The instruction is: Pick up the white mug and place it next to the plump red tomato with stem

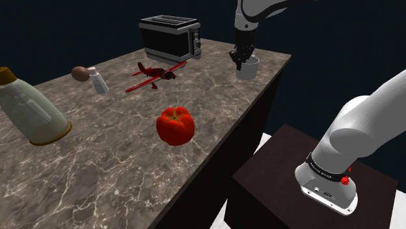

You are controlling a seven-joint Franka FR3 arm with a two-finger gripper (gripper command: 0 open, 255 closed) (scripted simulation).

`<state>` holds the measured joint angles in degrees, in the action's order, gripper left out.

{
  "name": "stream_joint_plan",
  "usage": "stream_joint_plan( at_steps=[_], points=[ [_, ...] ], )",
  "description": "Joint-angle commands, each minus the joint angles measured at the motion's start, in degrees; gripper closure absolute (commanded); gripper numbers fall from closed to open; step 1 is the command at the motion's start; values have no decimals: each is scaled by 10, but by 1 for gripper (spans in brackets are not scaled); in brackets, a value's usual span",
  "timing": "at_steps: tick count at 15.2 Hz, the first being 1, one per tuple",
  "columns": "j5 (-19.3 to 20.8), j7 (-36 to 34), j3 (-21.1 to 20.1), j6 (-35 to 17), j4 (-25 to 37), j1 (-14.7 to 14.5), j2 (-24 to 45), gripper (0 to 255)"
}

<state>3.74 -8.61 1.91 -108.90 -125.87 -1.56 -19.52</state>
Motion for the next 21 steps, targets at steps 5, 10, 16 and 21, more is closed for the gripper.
stream_joint_plan(
  at_steps=[5,10,16,21],
  points=[
    [0,0,0,0,0,0,0,255],
    [-1,2,0,39,37,0,-2,255],
    [-2,4,-1,85,85,0,0,255],
    [-2,6,-2,123,128,-1,5,255]
  ],
)
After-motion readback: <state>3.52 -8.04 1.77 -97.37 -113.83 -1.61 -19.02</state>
